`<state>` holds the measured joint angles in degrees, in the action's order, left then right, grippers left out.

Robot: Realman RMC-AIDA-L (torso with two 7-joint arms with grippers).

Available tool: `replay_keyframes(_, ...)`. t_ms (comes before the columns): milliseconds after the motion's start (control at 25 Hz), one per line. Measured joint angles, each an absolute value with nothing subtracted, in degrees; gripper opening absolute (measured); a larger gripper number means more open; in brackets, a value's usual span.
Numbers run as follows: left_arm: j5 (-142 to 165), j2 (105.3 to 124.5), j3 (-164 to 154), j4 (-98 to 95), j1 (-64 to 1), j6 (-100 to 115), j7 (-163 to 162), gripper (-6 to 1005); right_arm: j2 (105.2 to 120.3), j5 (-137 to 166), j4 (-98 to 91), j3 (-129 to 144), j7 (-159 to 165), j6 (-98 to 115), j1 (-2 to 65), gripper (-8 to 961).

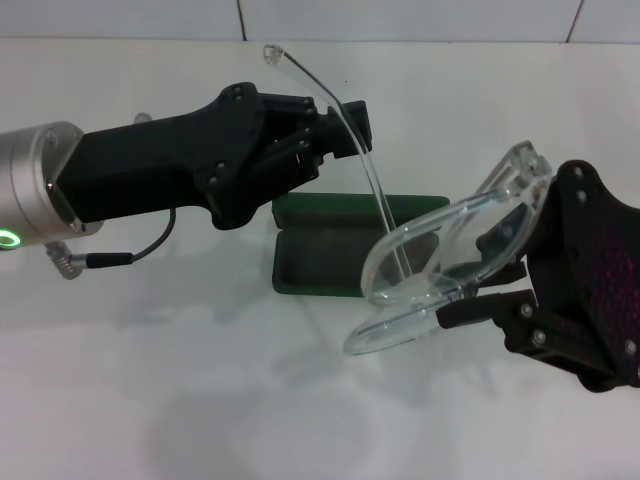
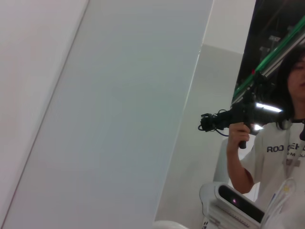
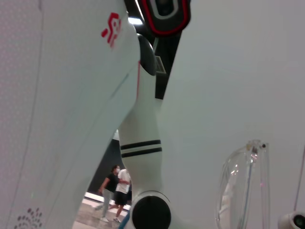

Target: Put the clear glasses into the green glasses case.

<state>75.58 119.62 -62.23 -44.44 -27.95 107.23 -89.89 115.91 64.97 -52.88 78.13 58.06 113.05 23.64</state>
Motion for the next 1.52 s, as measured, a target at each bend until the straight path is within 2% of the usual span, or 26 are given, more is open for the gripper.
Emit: replay_keyframes(1520, 75.0, 119.68, -62.3, -44.1, -27.2, 107.8, -89.4, 53, 116.0, 64.3, -50.8, 80.2, 56.2, 110.2, 23.9, 55)
